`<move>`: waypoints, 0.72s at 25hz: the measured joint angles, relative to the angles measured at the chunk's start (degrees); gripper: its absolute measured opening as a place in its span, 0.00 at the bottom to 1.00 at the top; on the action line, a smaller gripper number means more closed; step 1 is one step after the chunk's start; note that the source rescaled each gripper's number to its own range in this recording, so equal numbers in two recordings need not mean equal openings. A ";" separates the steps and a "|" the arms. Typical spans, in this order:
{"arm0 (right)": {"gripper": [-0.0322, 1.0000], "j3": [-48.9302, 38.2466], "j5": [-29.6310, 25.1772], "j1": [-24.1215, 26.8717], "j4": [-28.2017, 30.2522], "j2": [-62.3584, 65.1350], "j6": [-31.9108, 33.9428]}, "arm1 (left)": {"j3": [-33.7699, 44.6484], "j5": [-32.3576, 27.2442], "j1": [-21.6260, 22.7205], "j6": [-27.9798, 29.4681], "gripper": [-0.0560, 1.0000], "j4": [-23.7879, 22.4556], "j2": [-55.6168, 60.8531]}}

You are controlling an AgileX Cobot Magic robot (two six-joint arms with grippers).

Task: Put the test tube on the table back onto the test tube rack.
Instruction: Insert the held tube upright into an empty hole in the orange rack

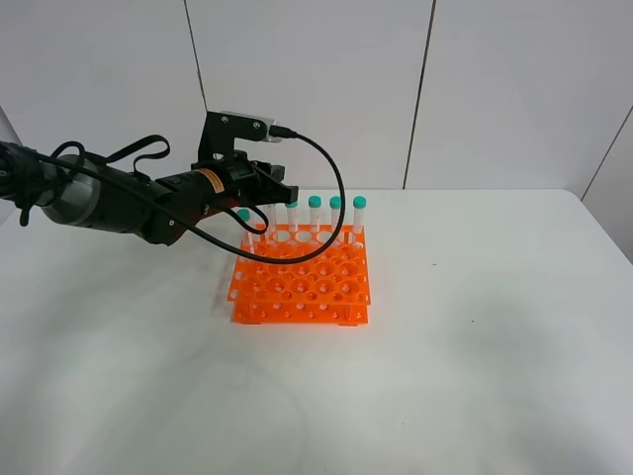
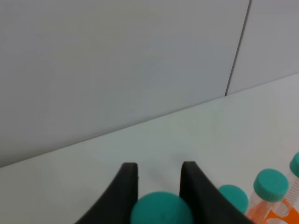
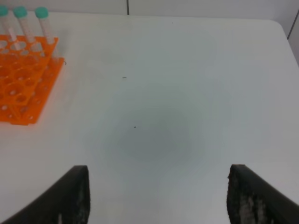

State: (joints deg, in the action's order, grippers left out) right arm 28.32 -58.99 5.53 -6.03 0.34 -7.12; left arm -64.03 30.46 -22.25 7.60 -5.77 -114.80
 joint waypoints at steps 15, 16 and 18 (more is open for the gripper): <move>0.76 0.00 0.00 0.00 0.00 0.00 0.00 | 1.56 2.63 0.00 0.12 0.05 0.00 0.00; 0.76 0.00 0.00 0.00 0.00 0.00 0.00 | 1.91 2.95 0.00 0.12 0.05 0.00 0.00; 0.76 0.00 0.00 0.00 0.00 0.00 0.00 | 1.99 3.01 0.00 0.12 0.05 0.00 0.00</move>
State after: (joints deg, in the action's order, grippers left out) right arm 28.32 -58.99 5.53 -6.03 0.34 -7.12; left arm -62.03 33.47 -22.25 7.73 -5.77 -114.80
